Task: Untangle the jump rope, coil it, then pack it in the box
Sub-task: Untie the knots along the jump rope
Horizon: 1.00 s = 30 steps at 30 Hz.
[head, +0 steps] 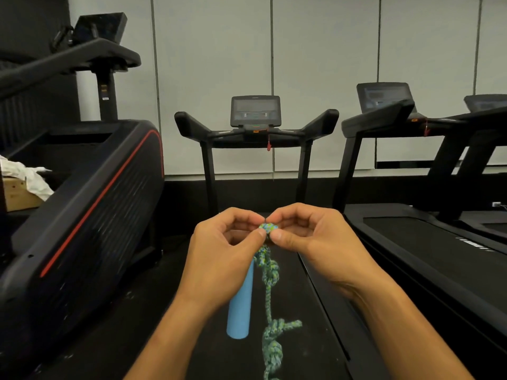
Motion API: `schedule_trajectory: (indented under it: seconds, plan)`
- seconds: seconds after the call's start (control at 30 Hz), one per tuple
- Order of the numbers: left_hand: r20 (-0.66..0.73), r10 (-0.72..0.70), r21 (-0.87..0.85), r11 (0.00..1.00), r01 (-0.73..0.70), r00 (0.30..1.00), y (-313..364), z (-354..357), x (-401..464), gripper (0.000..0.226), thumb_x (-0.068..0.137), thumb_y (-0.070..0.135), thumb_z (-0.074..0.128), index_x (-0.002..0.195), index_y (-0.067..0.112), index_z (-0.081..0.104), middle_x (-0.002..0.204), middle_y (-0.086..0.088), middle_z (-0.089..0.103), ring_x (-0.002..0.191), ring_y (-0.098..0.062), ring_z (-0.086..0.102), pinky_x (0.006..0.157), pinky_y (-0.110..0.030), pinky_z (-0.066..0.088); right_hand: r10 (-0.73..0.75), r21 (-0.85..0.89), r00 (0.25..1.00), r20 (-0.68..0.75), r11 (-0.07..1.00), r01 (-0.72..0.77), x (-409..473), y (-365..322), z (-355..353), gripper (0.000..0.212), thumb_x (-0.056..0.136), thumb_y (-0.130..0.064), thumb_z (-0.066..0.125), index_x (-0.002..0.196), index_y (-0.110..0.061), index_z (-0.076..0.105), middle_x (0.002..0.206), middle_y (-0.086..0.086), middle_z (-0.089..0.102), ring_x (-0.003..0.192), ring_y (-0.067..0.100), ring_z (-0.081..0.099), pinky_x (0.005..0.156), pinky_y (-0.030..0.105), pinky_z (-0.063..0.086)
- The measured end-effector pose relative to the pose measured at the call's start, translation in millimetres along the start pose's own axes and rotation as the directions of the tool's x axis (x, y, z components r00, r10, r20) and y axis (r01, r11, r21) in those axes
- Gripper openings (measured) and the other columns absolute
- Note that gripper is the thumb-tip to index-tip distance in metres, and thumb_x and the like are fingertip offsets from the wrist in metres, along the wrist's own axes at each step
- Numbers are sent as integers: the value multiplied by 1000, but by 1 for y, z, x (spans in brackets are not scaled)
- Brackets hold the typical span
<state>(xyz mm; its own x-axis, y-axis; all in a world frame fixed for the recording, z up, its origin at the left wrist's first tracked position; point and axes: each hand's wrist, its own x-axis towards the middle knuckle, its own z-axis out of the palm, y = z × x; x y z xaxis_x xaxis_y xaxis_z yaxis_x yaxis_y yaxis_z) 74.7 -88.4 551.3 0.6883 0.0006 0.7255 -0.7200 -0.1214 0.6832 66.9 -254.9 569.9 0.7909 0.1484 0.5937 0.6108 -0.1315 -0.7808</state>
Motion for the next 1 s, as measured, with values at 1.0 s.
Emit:
schedule_trajectory:
  seconds: [1.0]
  plan:
    - [10, -28, 21, 999, 28, 1000, -6, 0, 2, 24, 89, 1, 69, 91, 25, 71, 90, 3, 76, 86, -14, 75, 80, -30, 60, -58, -157, 998, 40, 986, 63, 0, 1, -5, 29, 83, 4, 72, 106, -14, 74, 95, 2, 78, 91, 9, 74, 85, 22, 58]
